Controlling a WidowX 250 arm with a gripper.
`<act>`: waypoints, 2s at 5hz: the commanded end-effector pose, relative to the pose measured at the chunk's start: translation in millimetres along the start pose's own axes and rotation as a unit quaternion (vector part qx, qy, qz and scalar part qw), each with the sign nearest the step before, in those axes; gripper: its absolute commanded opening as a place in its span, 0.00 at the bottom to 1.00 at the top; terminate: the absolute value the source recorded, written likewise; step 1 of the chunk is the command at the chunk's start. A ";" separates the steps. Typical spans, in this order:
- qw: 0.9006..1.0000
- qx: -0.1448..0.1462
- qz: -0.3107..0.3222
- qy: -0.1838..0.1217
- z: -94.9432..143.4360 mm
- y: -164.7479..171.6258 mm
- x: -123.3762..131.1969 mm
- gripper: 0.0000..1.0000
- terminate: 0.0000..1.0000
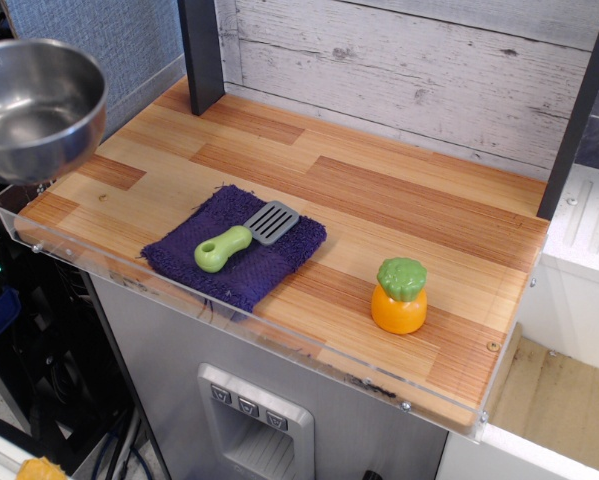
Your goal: Move vessel diagonally little bit up from bottom to top towards right
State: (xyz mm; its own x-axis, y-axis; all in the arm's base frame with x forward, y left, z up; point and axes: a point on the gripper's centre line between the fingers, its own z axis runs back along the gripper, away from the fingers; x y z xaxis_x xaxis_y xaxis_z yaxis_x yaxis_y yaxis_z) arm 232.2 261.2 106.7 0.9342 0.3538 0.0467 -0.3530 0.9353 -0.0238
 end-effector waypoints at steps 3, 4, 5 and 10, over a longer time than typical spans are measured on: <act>0.999 0.024 -0.030 0.013 -44.9 -57.2 13.2 0.00 0.00; 0.999 0.038 -0.028 0.019 -52.6 -53.6 11.7 0.00 0.00; 0.998 0.052 -0.019 0.021 -56.5 -41.9 12.0 0.00 0.00; 0.999 0.045 -0.016 -0.011 12.3 -40.3 -8.6 1.00 0.00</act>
State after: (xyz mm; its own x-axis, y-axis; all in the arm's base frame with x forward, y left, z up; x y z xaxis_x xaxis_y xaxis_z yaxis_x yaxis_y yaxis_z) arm 241.4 217.4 103.5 0.9457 0.3242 0.0221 -0.3248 0.9449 0.0396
